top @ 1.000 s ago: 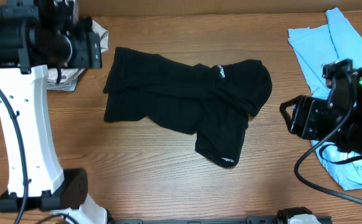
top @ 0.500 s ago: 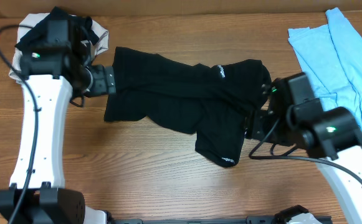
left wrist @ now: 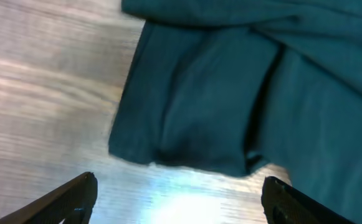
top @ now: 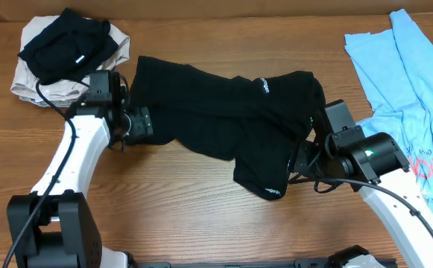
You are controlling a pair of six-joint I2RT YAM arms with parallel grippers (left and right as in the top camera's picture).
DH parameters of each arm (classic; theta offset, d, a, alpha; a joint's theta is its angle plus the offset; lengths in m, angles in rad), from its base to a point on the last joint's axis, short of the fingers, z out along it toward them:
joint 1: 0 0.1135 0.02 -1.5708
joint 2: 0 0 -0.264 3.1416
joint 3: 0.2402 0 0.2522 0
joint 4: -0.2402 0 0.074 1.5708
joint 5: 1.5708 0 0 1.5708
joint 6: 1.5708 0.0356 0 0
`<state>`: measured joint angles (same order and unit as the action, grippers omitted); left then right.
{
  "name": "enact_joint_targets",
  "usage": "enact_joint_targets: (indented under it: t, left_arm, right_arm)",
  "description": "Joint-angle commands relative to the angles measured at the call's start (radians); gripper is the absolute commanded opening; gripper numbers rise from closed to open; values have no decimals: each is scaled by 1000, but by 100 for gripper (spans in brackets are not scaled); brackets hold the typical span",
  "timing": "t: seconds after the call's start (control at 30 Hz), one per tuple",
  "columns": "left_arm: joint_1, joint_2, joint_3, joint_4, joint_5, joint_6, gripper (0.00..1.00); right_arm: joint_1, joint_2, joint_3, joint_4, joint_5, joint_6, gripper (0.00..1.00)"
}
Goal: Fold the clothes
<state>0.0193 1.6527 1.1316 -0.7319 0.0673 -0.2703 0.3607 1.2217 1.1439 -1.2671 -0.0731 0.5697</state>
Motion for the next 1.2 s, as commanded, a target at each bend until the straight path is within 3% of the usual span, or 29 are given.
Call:
enact_joint_targets:
  t: [0.0,0.4,0.63,0.73,0.9,0.93,1.17]
  left_arm:
    - [-5,8,-95,113,-1,116,86]
    - [-5,32,-249,390,-71,234,84]
    - [-5,146,-250,474,-66,230,79]
    - [-5,166,-250,471,-67,213,64]
    - [-5,165,-247,427,-70,182,17]
    - [-5,165,-234,376,-71,158,4]
    - [16,165,-64,40,-75,132,4]
  right_arm:
    - [4,22,-7,5,12,11,61]
    - [4,37,-7,7,13,11,61]
    - [4,37,-7,21,20,10,61]
    - [4,37,-7,21,20,10,60]
    - [4,37,-7,19,18,11,61]
    - [4,37,-7,17,13,13,60]
    - [5,37,-66,16,4,34,56]
